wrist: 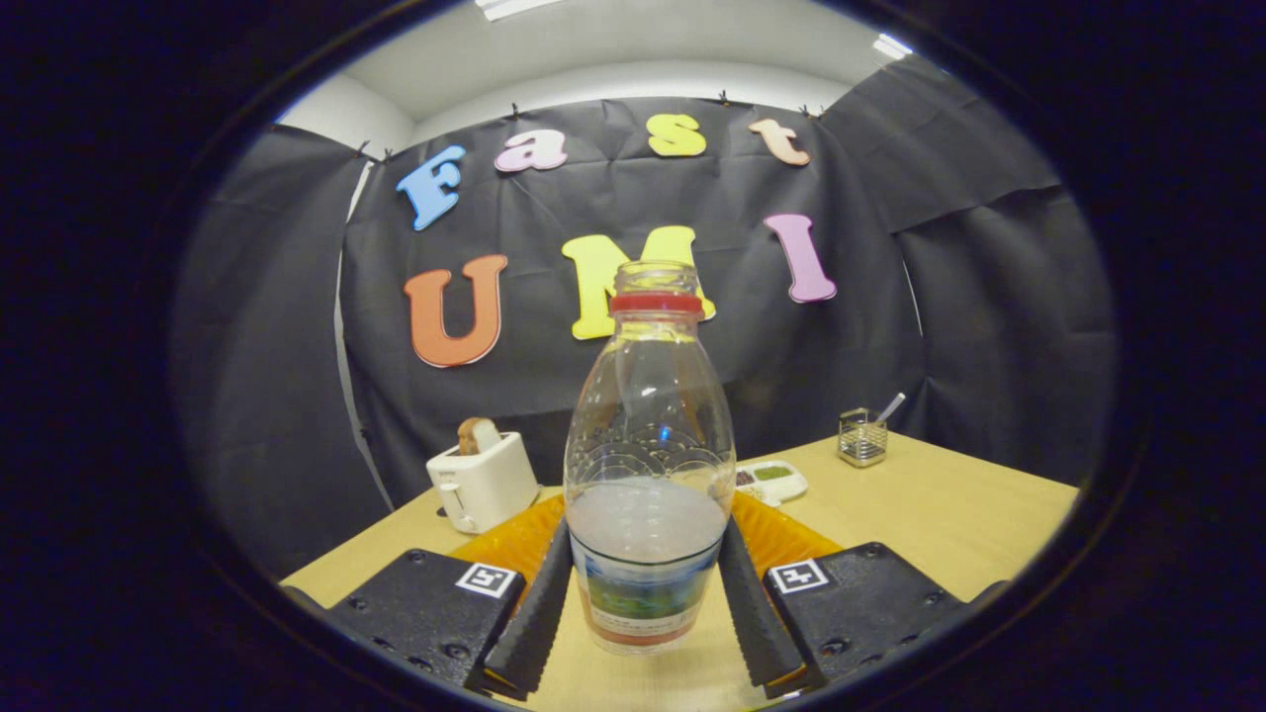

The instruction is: Take the bottle from table, then pour the juice into the cup, finally place the bottle on the coaster

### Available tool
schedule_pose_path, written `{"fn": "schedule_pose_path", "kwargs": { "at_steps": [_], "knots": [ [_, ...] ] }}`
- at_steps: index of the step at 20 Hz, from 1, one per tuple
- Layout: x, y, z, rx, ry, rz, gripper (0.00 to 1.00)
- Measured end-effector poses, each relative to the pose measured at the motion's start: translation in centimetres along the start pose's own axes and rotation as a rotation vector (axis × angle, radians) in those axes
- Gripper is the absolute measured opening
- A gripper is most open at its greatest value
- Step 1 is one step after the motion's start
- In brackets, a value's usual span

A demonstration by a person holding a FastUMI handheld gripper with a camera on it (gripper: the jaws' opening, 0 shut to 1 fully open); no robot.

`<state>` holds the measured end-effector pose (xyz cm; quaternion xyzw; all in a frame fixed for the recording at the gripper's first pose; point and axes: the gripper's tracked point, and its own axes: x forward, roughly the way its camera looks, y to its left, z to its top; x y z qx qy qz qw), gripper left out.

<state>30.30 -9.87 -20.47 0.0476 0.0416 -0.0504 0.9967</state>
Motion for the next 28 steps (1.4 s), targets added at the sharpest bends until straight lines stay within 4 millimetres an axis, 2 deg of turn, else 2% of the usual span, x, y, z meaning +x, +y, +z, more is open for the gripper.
{"fn": "schedule_pose_path", "kwargs": {
  "at_steps": [5, 7, 13, 18, 21, 23, 28],
  "knots": [
    [3.4, 0.4, -4.4, -0.083, 0.059, -0.008, 0.79],
    [4.5, 1.3, -6.2, -0.097, 0.079, 0.008, 0.79],
    [6.8, 3.1, -10.2, -0.146, 0.114, 0.022, 0.8],
    [7.3, 2.4, -10.7, -0.173, 0.081, -0.035, 0.81],
    [7.3, 3.0, -11.1, -0.181, 0.092, -0.014, 0.85],
    [7.0, 3.1, -10.6, -0.196, 0.096, -0.011, 1.0],
    [4.9, 3.5, -7.8, -0.188, 0.08, 0.004, 1.0]
  ]
}}
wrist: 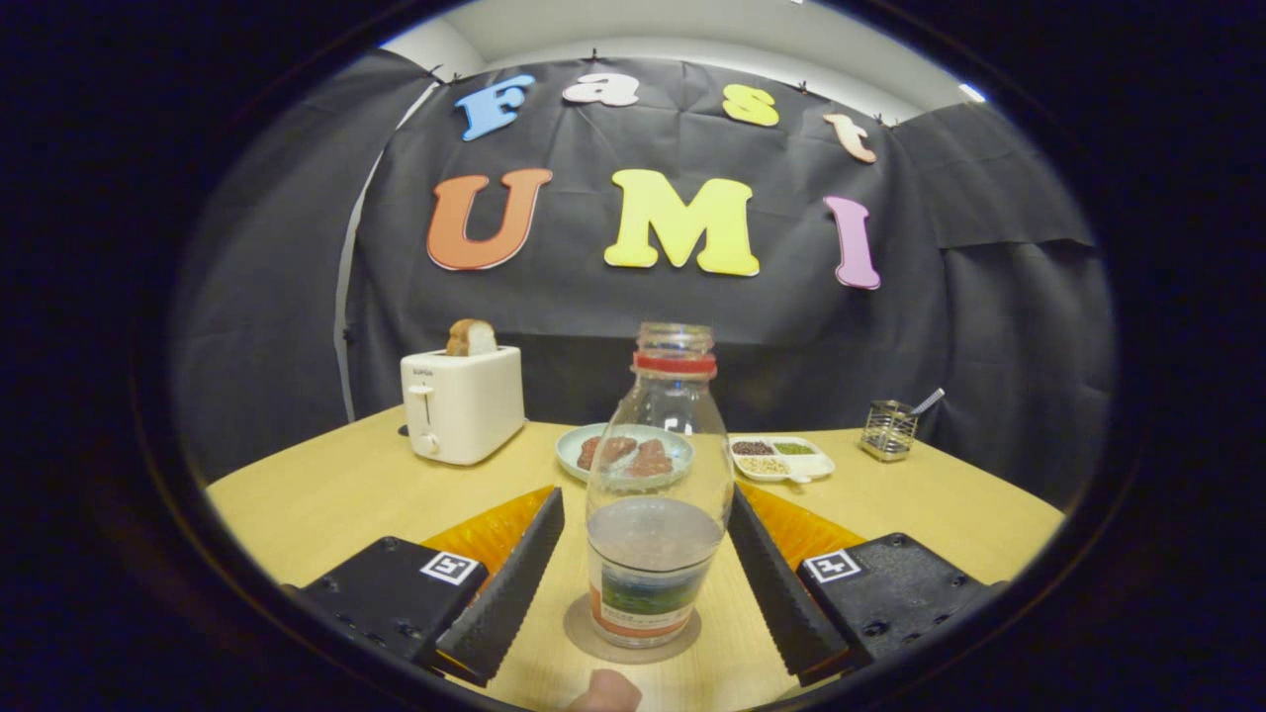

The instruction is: Take the bottle from table, then pour the juice into the cup, finally place the bottle on the coaster

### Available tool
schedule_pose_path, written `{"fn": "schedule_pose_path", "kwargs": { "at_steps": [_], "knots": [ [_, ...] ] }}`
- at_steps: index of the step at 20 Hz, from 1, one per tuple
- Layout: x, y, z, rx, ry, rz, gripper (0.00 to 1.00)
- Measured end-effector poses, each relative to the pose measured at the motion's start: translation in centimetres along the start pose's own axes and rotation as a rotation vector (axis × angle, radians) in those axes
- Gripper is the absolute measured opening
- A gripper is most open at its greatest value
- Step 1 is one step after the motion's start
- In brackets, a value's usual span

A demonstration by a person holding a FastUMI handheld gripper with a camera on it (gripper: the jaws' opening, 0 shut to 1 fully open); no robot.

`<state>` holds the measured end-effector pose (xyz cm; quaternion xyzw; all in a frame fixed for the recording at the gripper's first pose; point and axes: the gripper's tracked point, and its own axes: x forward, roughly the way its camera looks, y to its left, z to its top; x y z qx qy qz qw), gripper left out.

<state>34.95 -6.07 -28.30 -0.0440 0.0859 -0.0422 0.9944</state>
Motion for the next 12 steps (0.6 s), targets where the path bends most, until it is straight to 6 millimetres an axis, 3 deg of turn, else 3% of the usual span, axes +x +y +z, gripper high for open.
{"fn": "schedule_pose_path", "kwargs": {
  "at_steps": [8, 12],
  "knots": [
    [-5.8, -1.0, 5.5, 0.049, -0.004, 0.008, 1.0],
    [-9.9, -1.6, 8.8, 0.06, -0.02, 0.014, 1.0]
  ]
}}
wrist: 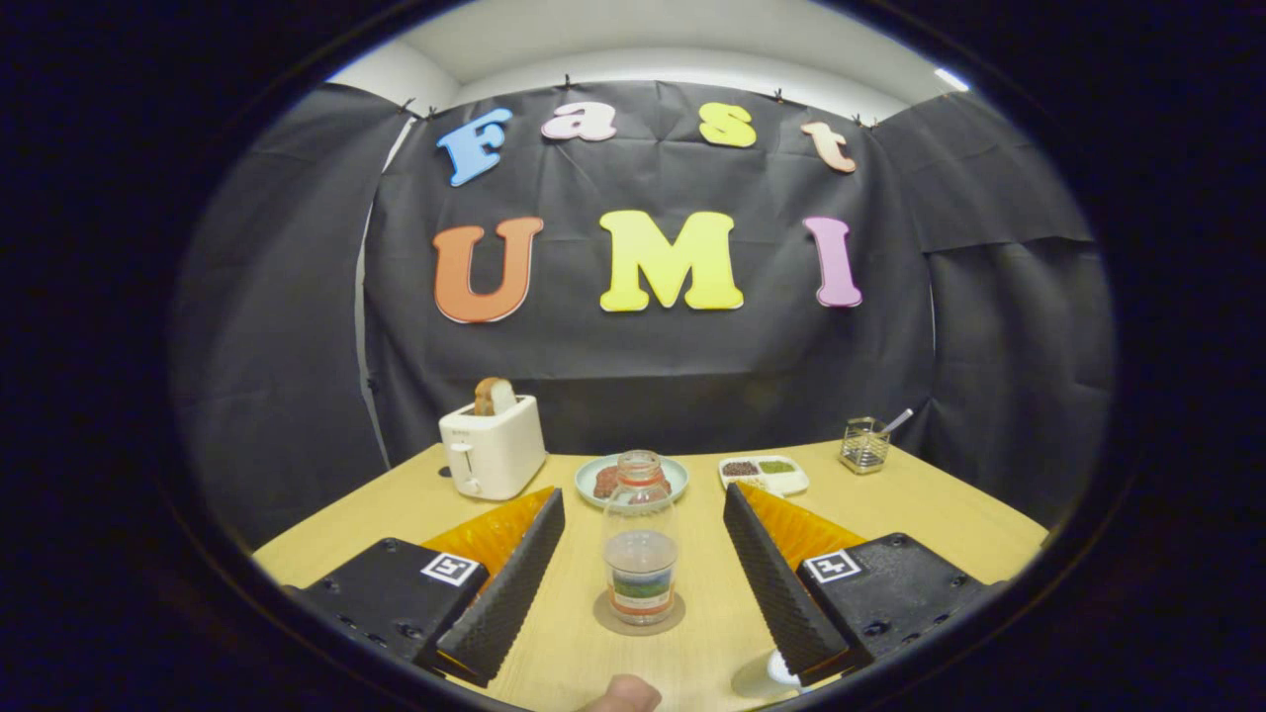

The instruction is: Take the bottle from table, then pour the juice into the cup, finally place the bottle on the coaster

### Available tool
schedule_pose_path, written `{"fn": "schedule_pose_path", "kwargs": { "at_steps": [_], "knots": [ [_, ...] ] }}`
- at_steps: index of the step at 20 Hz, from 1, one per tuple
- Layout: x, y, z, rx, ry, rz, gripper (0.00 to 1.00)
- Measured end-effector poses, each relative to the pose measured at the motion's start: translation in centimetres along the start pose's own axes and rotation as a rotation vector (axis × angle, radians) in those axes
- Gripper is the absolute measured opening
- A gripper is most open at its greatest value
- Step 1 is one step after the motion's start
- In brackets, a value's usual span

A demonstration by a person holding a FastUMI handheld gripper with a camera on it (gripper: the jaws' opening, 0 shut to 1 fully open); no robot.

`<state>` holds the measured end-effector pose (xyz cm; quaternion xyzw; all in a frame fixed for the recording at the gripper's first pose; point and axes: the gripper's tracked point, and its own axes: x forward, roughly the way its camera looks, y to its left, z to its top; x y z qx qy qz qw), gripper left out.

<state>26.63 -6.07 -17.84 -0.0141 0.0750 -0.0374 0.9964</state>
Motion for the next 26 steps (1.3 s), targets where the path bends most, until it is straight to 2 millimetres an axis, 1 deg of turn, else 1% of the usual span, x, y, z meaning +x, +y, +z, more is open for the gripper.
{"fn": "schedule_pose_path", "kwargs": {
  "at_steps": [4, 6, 7, 10, 11, 14, 23, 25, 26],
  "knots": [
    [-4.6, -0.7, 3.4, -0.014, -0.019, -0.023, 1.0],
    [-6.8, -0.4, 5.2, -0.019, -0.024, -0.015, 1.0],
    [-7.6, -0.3, 5.6, -0.015, -0.024, -0.017, 1.0],
    [-10.6, 0.3, 7.8, 0.009, -0.044, 0.003, 1.0],
    [-11.5, 0.2, 8.2, 0.009, -0.043, -0.001, 1.0],
    [-13.9, -0.2, 10.2, 0.003, -0.056, -0.018, 1.0],
    [-20.6, -1.6, 13.7, 0.022, -0.065, -0.041, 1.0],
    [-21.9, -2.0, 13.8, 0.023, -0.061, -0.048, 1.0],
    [-22.6, -1.8, 13.7, 0.021, -0.058, -0.039, 1.0]
  ]
}}
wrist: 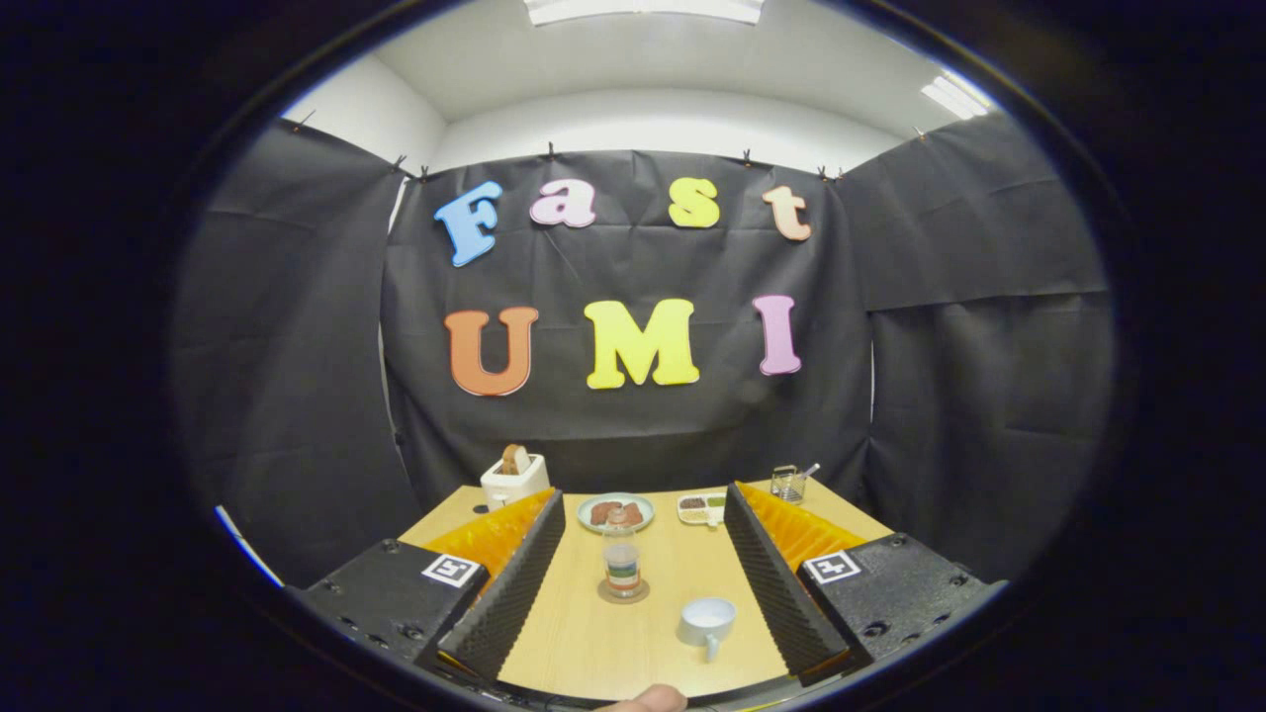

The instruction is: Take the bottle from table, then pour the juice into the cup, finally place the bottle on the coaster

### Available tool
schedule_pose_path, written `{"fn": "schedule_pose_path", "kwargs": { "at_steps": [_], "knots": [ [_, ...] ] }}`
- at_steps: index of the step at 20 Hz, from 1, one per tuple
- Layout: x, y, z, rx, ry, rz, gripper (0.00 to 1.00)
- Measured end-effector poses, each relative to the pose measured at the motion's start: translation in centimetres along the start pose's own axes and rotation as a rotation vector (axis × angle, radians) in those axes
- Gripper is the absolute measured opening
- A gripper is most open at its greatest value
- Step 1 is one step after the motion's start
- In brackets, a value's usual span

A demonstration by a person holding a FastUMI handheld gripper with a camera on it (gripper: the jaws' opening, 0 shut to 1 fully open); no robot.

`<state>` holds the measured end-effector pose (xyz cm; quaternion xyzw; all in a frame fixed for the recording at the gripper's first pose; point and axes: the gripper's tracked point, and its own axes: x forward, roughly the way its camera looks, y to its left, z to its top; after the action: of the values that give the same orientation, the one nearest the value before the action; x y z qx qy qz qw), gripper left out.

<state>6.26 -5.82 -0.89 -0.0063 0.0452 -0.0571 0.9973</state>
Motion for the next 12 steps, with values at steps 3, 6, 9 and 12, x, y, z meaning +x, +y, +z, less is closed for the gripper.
{"fn": "schedule_pose_path", "kwargs": {
  "at_steps": [3, 6, 9, 12],
  "knots": [
    [-1.6, 0.1, -0.4, -0.04, 0.011, 0.025, 1.0],
    [-2.9, -0.7, -0.6, -0.052, 0.022, 0.026, 1.0],
    [-4.3, -1.9, -0.6, -0.019, 0.017, 0.009, 1.0],
    [-5.3, -2.6, -0.1, -0.031, -0.001, -0.001, 1.0]
  ]
}}
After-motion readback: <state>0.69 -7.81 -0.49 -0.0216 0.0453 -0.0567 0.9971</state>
